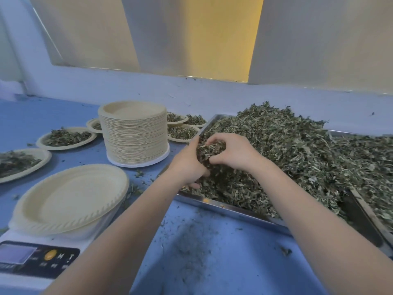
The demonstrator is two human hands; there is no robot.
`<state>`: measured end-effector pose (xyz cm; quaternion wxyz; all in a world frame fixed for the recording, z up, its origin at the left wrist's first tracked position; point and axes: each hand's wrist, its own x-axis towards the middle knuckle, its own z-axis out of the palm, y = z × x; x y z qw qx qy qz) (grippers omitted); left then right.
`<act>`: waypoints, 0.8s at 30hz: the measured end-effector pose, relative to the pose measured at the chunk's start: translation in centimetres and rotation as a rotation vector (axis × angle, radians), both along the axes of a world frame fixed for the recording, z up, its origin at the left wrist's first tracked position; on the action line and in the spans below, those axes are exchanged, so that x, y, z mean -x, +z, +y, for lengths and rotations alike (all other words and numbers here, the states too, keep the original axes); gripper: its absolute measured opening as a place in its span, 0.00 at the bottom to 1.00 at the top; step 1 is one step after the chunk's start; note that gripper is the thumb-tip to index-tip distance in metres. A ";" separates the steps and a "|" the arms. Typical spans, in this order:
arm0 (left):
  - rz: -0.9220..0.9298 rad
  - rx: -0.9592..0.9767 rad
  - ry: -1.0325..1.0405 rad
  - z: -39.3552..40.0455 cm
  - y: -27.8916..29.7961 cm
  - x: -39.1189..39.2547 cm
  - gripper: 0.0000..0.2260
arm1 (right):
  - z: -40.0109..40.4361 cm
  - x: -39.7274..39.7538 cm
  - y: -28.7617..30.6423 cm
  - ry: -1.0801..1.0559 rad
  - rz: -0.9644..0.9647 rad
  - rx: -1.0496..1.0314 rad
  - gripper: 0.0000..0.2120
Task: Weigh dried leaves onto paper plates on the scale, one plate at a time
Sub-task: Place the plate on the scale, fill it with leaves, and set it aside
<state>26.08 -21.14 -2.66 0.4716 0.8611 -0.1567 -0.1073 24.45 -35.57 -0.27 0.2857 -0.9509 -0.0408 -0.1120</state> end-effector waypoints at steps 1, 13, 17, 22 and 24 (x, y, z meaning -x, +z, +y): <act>-0.005 -0.013 -0.004 0.1 0.1 0.1 0.44 | 0.2 0.2 0.2 -0.004 0.003 0.002 0.19; -0.198 0.101 0.156 6.2 4.1 2.1 0.31 | 7.9 0.7 4.7 0.162 -0.068 0.027 0.24; -0.218 0.127 0.262 11.7 4.7 2.8 0.28 | 13.3 0.2 5.4 0.254 -0.083 0.006 0.23; -0.196 0.130 0.302 18.2 4.3 4.0 0.26 | 19.6 0.0 4.1 0.355 -0.066 -0.040 0.23; -0.198 0.019 0.278 20.4 3.7 4.4 0.33 | 20.8 0.1 3.3 0.415 0.037 -0.066 0.23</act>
